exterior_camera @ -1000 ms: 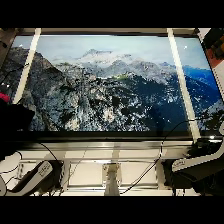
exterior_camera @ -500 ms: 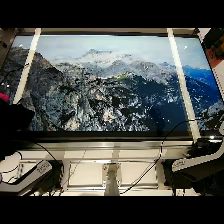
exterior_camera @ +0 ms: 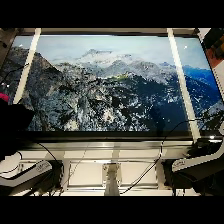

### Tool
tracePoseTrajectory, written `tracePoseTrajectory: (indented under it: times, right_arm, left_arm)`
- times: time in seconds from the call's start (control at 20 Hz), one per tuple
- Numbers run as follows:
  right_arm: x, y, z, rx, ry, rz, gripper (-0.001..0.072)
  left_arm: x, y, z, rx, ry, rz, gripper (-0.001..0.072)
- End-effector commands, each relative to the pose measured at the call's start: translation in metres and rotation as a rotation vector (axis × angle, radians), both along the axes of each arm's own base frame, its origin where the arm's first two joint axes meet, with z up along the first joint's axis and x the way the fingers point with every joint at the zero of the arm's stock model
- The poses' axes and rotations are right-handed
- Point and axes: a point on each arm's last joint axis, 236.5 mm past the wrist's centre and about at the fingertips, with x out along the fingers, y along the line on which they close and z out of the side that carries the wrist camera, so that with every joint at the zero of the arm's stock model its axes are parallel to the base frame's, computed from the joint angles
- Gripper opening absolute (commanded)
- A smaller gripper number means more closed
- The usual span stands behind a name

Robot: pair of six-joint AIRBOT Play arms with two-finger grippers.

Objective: Fold the clothes and pants, and hang the long-sleeved shirts on hangers.

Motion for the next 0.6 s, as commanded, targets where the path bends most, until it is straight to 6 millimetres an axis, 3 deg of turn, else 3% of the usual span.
tracePoseTrajectory:
  times: [0.0,0.2,0.35,0.45,0.55]
  right_arm:
    - [0.000,0.000,0.000,0.000,-0.001,0.000,0.0022]
    - [0.000,0.000,0.000,0.000,0.000,0.000,0.0022]
    - [0.000,0.000,0.000,0.001,-0.001,0.000,0.0022]
    - [0.000,0.000,0.000,0.001,-0.001,0.000,0.0022]
    - [0.000,0.000,0.001,0.004,-0.001,0.002,0.0022]
  left_arm:
    - [0.007,-0.014,0.005,-0.020,-0.013,-0.019,0.0007]
    - [0.038,-0.043,0.039,0.017,-0.114,-0.107,0.0006]
    - [0.083,-0.091,0.072,-0.042,-0.278,-0.198,0.0006]
    - [0.122,-0.131,0.120,-0.070,-0.426,-0.298,0.0006]
    - [0.159,-0.184,0.192,-0.077,-0.599,-0.436,0.0006]
